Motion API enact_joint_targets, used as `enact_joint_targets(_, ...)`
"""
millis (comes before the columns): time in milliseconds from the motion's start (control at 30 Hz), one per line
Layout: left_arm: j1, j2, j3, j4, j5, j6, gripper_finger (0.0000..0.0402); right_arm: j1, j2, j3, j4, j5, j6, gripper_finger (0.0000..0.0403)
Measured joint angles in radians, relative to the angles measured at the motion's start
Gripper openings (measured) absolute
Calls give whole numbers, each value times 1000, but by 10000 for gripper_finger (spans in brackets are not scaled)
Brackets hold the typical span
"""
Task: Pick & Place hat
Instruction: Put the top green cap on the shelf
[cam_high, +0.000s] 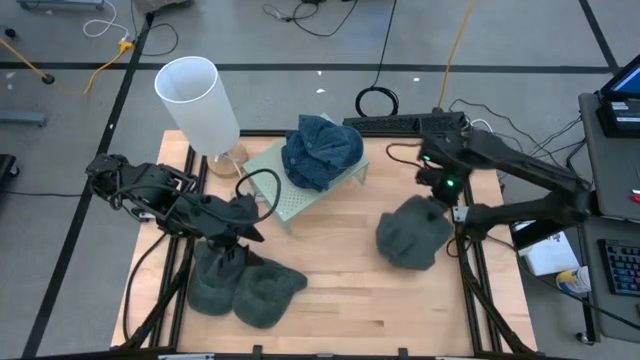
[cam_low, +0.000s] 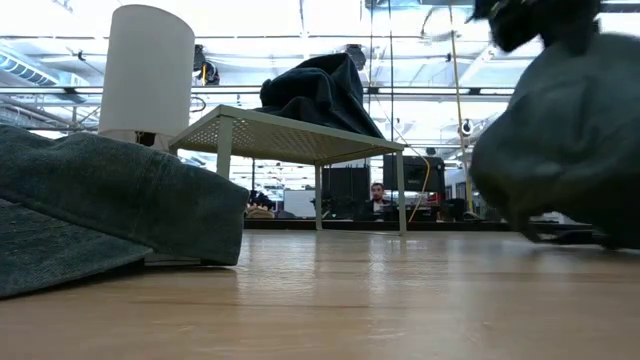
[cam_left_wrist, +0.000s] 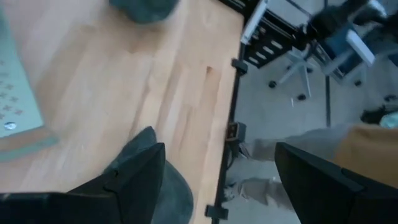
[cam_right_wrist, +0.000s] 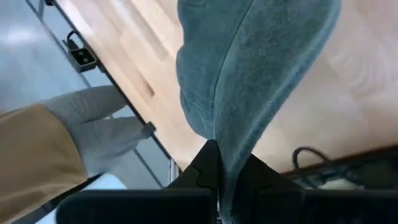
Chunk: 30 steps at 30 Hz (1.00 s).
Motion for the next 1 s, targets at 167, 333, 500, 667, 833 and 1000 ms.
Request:
enact_joint_targets(167,0,0,0,19,-38,-80,308,188,-180,0,173,65,282,3)
enact_joint_targets(333,0,0,0,29,-104,-172,308,345,-296,0,423,223,416,3)
enact_joint_targets(500,0,0,0,43,-152,-254,308,444,-327,0,656,287,396,3)
enact_joint_targets(667,0,0,0,180,-177,-275,308,490,-326,0,873,283,298,3)
enact_joint_targets(833,0,0,0,331,-207,-257,308,522,-327,0,1073,283,155,3)
enact_joint_targets(1000,0,0,0,461,-236,-235,308,538,-327,0,1211,293,-16,3)
